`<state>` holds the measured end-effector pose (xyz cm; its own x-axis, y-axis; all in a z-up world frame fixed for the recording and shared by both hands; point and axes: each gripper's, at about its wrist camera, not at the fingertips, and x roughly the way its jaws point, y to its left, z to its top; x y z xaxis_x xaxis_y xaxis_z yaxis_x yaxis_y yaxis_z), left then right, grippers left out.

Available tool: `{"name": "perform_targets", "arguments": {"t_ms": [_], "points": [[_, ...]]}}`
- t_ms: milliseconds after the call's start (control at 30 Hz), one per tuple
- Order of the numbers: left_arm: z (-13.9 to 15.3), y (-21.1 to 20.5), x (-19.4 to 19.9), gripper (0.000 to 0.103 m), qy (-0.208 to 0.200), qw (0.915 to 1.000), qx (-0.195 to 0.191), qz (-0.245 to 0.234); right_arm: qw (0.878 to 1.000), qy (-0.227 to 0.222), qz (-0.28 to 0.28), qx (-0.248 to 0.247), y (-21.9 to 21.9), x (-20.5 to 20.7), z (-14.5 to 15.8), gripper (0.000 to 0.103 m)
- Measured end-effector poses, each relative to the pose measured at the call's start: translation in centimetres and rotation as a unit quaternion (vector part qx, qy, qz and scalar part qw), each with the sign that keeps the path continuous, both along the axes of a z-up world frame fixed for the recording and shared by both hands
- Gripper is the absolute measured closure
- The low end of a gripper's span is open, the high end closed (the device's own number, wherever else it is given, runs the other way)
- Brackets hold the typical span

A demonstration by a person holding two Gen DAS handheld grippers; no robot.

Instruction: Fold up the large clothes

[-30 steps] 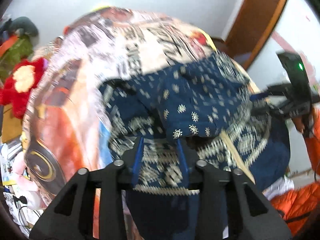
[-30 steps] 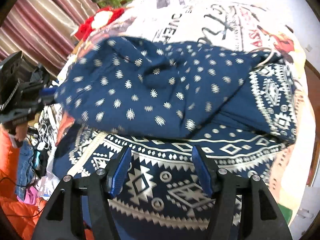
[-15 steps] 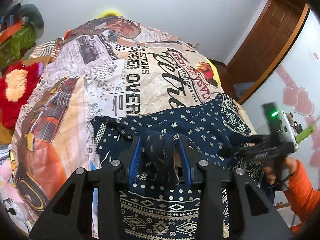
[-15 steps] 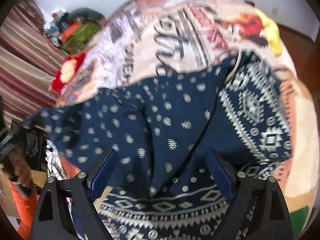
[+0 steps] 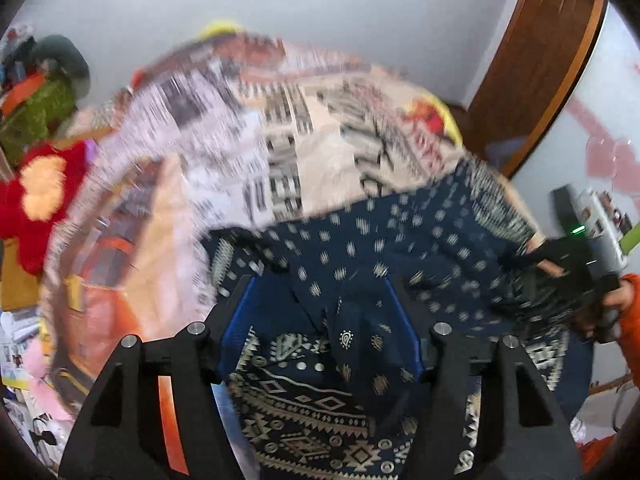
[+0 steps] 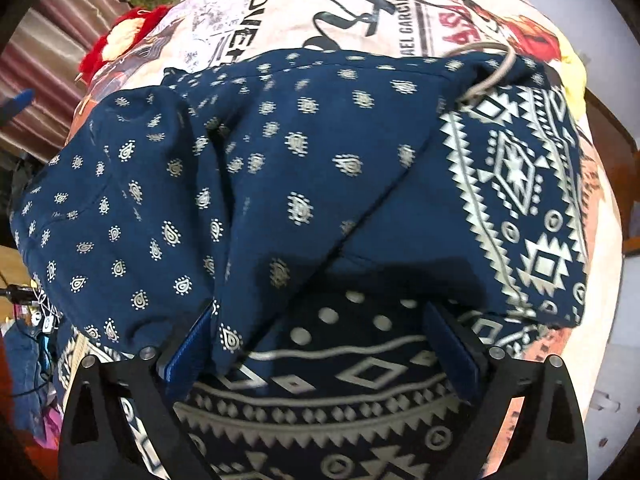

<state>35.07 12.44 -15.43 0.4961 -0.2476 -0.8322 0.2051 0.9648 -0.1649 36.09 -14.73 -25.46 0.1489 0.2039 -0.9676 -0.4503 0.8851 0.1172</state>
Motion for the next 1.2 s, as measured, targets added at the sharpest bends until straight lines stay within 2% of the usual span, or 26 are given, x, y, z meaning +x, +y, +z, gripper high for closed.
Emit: {"name": "perform_targets", "arguments": {"t_ms": [33,167,333,400,500,600,800,933,1000,1100,1200], "points": [[-1.8,-0.8,0.9,0.041,0.03,0.9995,-0.003,-0.002,1.0,-0.001,-0.002,0.0,-0.5,-0.1,0.1,0.004],[-5.8,-3.5,0.8,0.041,0.09,0.9948,-0.028,-0.038,1.0,-0.008,-0.008,-0.002,-1.5,-0.7,0.4,0.004],[-8.3,-6.1,-3.1,0.04,0.088,0.9937,0.028,-0.064,1.0,-0.021,-0.014,-0.009,-3.6,-2.5,1.6,0.004],[-8.0,-5.7,-5.1,0.04,0.061,0.9965,0.029,-0.05,0.999,-0.024,-0.021,-0.004,-4.4,-3.2,2.1,0.004],[-7.3,-4.7,-6.4,0.04,0.066,0.9973,0.006,-0.034,0.999,-0.033,-0.025,-0.012,-5.7,-4.8,2.8,0.004],[-6.7,-3.6,-7.7,0.04,0.07,0.9974,-0.01,-0.017,0.997,-0.062,-0.032,-0.016,-7.0,-6.9,3.9,0.003],[-5.2,-3.4,-10.0,0.04,0.043,0.9988,0.022,-0.011,0.995,-0.083,-0.057,0.01,-8.9,-10.1,6.2,0.003],[-3.3,-2.7,-11.7,0.039,0.011,0.9991,0.042,-0.005,0.992,-0.103,-0.069,0.027,-9.1,-12.2,7.7,0.003],[-2.3,-2.1,-12.3,0.035,-0.009,0.9983,0.058,0.0,0.989,-0.116,-0.078,0.042,-9.6,-13.4,8.8,0.003],[-1.0,-0.3,-13.8,0.027,-0.042,0.9954,0.081,0.028,0.984,-0.132,-0.101,0.067,-10.3,-15.1,10.2,0.004],[-0.8,2.7,-15.3,0.024,-0.048,0.9941,0.072,0.065,0.978,-0.141,-0.126,0.091,-11.3,-16.9,10.9,0.003]]}}
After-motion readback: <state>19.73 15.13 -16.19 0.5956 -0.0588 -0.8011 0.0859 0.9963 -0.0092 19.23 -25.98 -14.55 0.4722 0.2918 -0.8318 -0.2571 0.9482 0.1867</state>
